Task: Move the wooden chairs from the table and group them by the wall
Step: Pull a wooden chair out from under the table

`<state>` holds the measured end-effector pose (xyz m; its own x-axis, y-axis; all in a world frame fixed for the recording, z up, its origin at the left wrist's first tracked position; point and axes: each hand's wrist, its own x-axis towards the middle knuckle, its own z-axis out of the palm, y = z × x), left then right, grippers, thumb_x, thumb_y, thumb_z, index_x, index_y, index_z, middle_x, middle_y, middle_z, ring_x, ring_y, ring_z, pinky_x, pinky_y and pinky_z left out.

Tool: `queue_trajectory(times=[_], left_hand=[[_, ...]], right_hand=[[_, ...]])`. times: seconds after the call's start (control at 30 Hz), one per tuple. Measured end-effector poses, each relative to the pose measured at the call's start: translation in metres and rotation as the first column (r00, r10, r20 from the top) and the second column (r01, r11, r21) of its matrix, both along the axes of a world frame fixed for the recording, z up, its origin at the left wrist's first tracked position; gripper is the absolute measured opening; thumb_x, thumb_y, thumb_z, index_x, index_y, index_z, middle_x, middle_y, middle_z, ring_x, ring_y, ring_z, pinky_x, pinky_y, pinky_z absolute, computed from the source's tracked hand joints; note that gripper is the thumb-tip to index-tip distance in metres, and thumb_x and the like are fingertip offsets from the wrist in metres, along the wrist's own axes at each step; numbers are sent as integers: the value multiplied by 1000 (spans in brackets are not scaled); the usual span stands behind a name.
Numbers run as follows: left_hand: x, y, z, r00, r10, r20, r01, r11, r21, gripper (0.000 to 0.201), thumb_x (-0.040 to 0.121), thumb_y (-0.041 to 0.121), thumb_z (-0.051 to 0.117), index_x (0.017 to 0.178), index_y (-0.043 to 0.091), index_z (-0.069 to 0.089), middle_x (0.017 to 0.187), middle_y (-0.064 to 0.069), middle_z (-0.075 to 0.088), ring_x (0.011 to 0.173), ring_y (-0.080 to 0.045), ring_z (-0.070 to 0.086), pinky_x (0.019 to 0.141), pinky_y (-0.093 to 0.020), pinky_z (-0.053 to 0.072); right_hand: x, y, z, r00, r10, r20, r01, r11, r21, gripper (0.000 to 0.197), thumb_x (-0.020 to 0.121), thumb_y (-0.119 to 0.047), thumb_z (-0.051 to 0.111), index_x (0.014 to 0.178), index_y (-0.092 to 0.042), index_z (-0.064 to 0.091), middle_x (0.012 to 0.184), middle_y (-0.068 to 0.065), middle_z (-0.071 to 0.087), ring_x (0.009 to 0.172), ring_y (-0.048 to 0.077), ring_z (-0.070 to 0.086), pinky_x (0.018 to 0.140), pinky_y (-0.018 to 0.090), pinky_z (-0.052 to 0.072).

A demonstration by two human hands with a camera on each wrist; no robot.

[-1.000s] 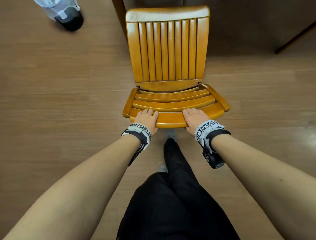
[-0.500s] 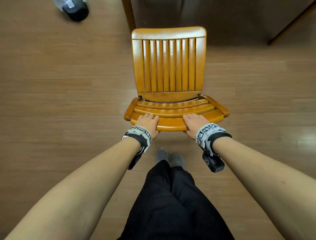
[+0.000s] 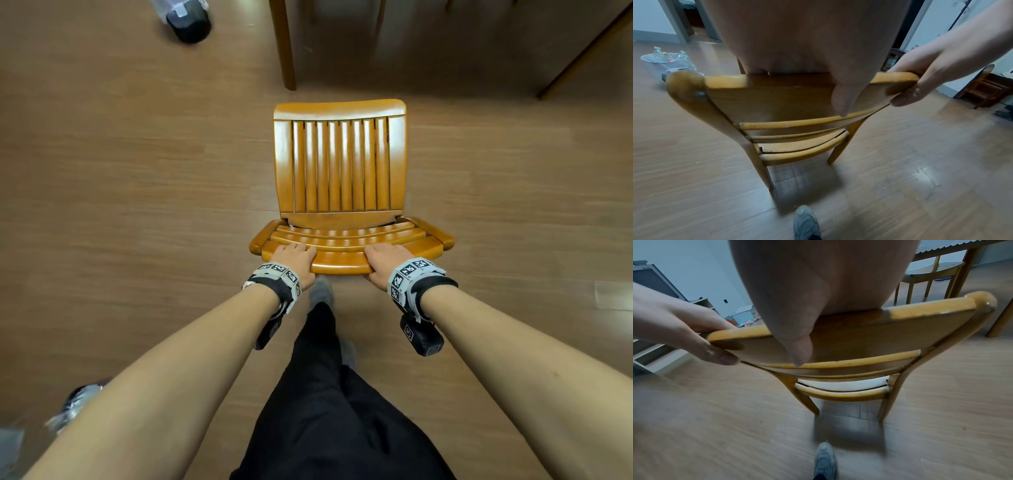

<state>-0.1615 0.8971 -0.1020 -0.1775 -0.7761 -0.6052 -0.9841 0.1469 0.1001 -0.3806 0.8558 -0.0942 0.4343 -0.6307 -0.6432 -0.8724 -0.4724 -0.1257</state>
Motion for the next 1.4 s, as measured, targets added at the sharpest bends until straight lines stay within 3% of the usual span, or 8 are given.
queue_trajectory(times=[0.27,0.63,0.8,0.93,1.1,1.27,1.4], left_hand=[[-16,60,2,999,47,-7,-47,998,-33,38,87,35,55,123,22,54,126,-5,59,119,-27,53,100,-41,40],[-20,88,7,998,40,-39,-40,999,-1,33,89,36,55,119,22,56,121,-3,62,114,-26,56,98,-41,44],[-14,71,17,997,51,-50,-53,998,-29,31,87,31,55,116,21,59,115,-3,66,107,-27,59,93,-38,44],[-11,59,24,998,45,-53,-46,999,-5,28,87,29,55,112,20,61,110,-4,67,101,-26,61,86,-36,44],[-8,58,28,997,38,-61,-34,998,56,38,91,38,55,123,18,58,122,-6,63,113,-28,58,98,-40,44],[5,42,59,992,68,-108,-38,966,256,41,93,44,58,123,17,59,118,-5,64,106,-25,62,88,-36,51],[44,14,93,985,144,-94,-120,967,224,47,99,42,47,137,15,56,127,-11,63,115,-31,59,91,-36,47]], right_hand=[[-14,49,5,999,40,-10,-40,999,6,29,94,-27,58,121,-15,54,122,6,62,113,27,58,94,40,46],[-20,78,10,999,51,-19,-50,998,45,29,92,-24,58,119,-14,54,116,7,61,106,26,58,87,37,47],[-13,59,16,999,23,-31,-22,999,44,22,90,-28,57,109,-18,57,100,2,66,88,23,64,75,38,58],[-10,48,20,999,21,-48,-17,998,64,19,87,-25,54,105,-20,57,93,1,64,82,22,63,64,34,51],[-8,47,26,997,20,-69,-12,994,108,21,89,-26,55,109,-19,56,103,3,66,88,23,63,78,40,57],[12,30,45,985,-10,-171,61,953,297,51,92,-39,69,132,-12,54,131,9,61,116,29,61,92,38,51],[45,5,65,972,21,-234,61,940,336,64,91,-36,70,146,-11,48,141,12,57,126,31,57,100,40,50]])
